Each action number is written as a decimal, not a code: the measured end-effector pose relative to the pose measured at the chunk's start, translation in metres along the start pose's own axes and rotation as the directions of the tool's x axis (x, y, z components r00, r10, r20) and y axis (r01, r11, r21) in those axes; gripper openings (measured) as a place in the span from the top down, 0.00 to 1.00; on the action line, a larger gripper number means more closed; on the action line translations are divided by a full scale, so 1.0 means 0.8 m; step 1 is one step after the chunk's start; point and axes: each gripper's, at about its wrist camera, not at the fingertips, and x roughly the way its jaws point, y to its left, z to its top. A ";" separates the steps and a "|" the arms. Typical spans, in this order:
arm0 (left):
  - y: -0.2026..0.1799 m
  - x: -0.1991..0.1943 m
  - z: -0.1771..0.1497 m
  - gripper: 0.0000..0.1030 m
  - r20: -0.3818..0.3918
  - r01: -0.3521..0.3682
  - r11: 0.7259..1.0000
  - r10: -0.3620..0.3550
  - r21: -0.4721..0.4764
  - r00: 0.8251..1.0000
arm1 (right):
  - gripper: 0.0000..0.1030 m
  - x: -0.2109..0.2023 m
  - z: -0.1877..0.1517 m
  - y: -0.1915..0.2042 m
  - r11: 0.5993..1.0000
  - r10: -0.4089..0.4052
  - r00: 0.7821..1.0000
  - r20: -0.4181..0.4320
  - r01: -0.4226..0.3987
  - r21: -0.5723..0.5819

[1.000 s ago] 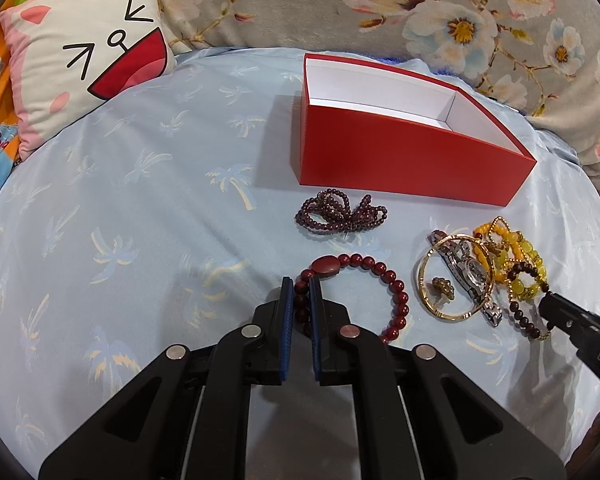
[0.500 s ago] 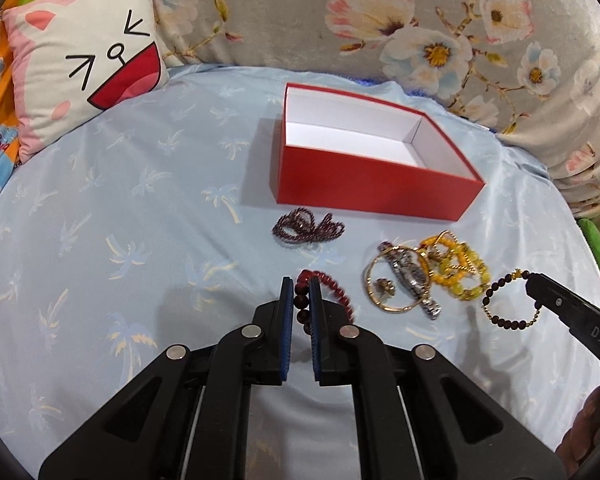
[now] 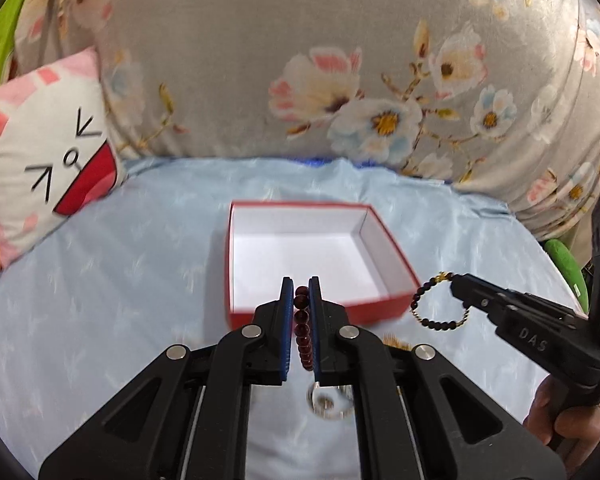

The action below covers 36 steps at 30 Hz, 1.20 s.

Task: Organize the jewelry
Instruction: 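Carry both bracelets into the red box and open both tools, then lift both open tools out of the red box back over the pile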

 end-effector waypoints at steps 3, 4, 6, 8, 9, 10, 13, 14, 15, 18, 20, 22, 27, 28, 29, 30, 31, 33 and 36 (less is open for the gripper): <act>0.002 0.030 0.034 0.93 0.016 -0.008 1.000 0.008 0.011 1.000 | 0.93 0.026 0.033 -0.001 1.000 0.025 1.000 -0.008 -0.025 0.004; 0.005 0.044 0.044 0.93 0.019 -0.007 1.000 0.007 0.008 1.000 | 0.93 0.040 0.045 -0.003 0.999 0.032 0.999 -0.018 -0.032 0.007; 0.009 0.067 0.058 0.93 0.018 -0.007 1.000 0.007 0.009 1.000 | 0.93 0.065 0.059 -0.007 0.999 0.031 0.999 -0.032 -0.031 0.010; 0.015 0.097 0.070 0.93 0.015 0.004 1.000 -0.004 0.011 1.000 | 0.93 0.096 0.073 -0.012 0.999 0.043 0.997 -0.059 -0.042 0.017; 0.017 0.111 0.074 0.93 0.010 0.007 1.000 -0.007 0.010 1.000 | 0.93 0.108 0.077 -0.014 0.999 0.048 0.996 -0.069 -0.047 0.024; 0.019 0.121 0.076 0.93 0.002 0.013 1.000 -0.013 0.009 1.000 | 0.93 0.121 0.080 -0.016 0.998 0.052 0.995 -0.080 -0.050 0.028; 0.027 0.161 0.078 0.93 -0.029 0.032 0.999 -0.032 -0.002 0.999 | 0.93 0.160 0.089 -0.016 0.999 0.044 0.994 -0.099 -0.043 0.017; 0.028 0.171 0.079 0.93 -0.036 0.034 0.999 -0.034 -0.002 0.999 | 0.93 0.172 0.092 -0.016 0.999 0.042 0.993 -0.108 -0.041 0.012; 0.029 0.181 0.079 0.93 -0.044 0.035 0.999 -0.035 -0.002 0.998 | 0.93 0.183 0.094 -0.016 0.999 0.038 0.993 -0.116 -0.037 0.009; 0.033 0.211 0.078 0.93 -0.069 0.027 1.000 -0.027 0.003 0.997 | 0.93 0.217 0.096 -0.022 1.000 0.016 0.990 -0.143 -0.016 0.003; 0.035 0.226 0.076 0.93 -0.078 0.017 1.000 -0.017 0.004 0.997 | 0.92 0.236 0.096 -0.027 1.000 0.000 0.987 -0.162 0.000 -0.003; 0.039 0.232 0.075 0.92 -0.075 0.016 1.000 -0.016 -0.001 0.997 | 0.88 0.247 0.096 -0.030 0.999 -0.049 0.986 -0.158 0.047 -0.022; 0.051 0.218 0.075 0.55 -0.033 -0.026 0.999 0.025 -0.039 0.999 | 0.63 0.219 0.096 -0.033 0.994 -0.100 0.992 -0.078 0.097 -0.045; 0.054 0.207 0.074 0.53 -0.013 -0.039 0.998 0.038 -0.045 0.999 | 0.62 0.208 0.095 -0.033 0.994 -0.101 0.993 -0.061 0.098 -0.049; 0.055 0.201 0.073 0.53 -0.008 -0.048 0.998 0.047 -0.045 0.999 | 0.62 0.199 0.095 -0.032 0.994 -0.101 0.994 -0.047 0.098 -0.052; 0.057 0.195 0.073 0.53 -0.006 -0.053 0.998 0.053 -0.046 0.999 | 0.61 0.185 0.093 -0.031 0.994 -0.099 0.995 -0.030 0.098 -0.054; 0.059 0.186 0.070 0.53 -0.003 -0.061 0.997 0.061 -0.053 0.998 | 0.58 0.173 0.090 -0.031 0.994 -0.096 0.995 -0.016 0.095 -0.055; 0.063 0.169 0.063 0.53 0.004 -0.065 0.996 0.066 -0.057 0.998 | 0.55 0.149 0.081 -0.029 0.994 -0.093 0.996 0.005 0.093 -0.055; 0.067 0.141 0.048 0.50 0.019 -0.090 0.994 0.091 -0.059 0.996 | 0.55 0.121 0.063 -0.027 0.995 -0.083 0.997 0.008 0.083 -0.055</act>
